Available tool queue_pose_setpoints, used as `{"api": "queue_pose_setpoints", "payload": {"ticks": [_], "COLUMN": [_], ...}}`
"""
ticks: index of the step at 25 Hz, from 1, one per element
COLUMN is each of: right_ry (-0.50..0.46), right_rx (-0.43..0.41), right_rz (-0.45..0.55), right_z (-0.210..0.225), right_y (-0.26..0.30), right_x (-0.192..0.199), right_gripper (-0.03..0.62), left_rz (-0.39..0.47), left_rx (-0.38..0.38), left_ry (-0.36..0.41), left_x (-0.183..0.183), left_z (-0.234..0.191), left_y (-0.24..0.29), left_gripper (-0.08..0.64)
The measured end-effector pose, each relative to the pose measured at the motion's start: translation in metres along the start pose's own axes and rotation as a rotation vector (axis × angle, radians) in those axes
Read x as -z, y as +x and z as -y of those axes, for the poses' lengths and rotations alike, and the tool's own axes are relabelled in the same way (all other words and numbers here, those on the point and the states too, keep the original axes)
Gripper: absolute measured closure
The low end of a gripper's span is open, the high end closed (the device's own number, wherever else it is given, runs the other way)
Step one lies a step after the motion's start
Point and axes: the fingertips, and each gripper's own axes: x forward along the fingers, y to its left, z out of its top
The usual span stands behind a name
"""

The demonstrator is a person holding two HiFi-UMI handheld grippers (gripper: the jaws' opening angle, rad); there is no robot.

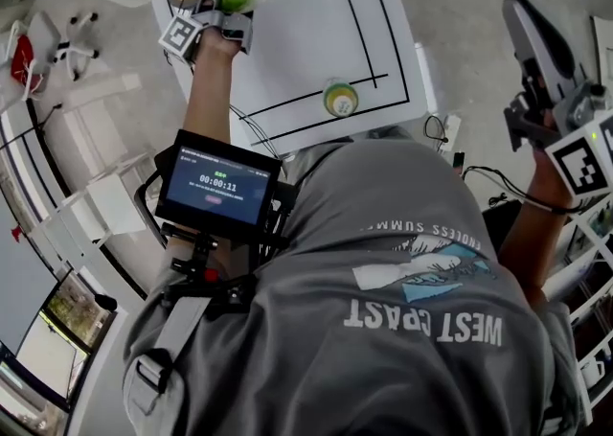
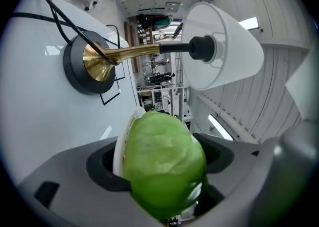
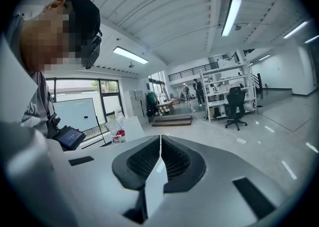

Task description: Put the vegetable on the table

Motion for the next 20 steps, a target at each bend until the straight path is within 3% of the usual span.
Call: {"api": "queue_pose_setpoints", "payload": {"ticks": [8, 20], "right_ry": [0.031, 0.041], "right_rx": [0.037, 0.045], "right_rz": [-0.025, -0.044], "right_z": [0.028, 0.023], "right_y": [0.007, 0.01], "right_x": [0.004, 0.002], "right_gripper": [0.583, 0.583], "left_rz": [-0.071, -0.186], "left_rx": [-0.154, -0.273], "left_ry": [0.058, 0.192], "left_x": [0.003, 0.011], "left_z": [-0.052, -0.075], "left_y": [0.034, 0.044], "left_gripper": [0.172, 0.172]}}
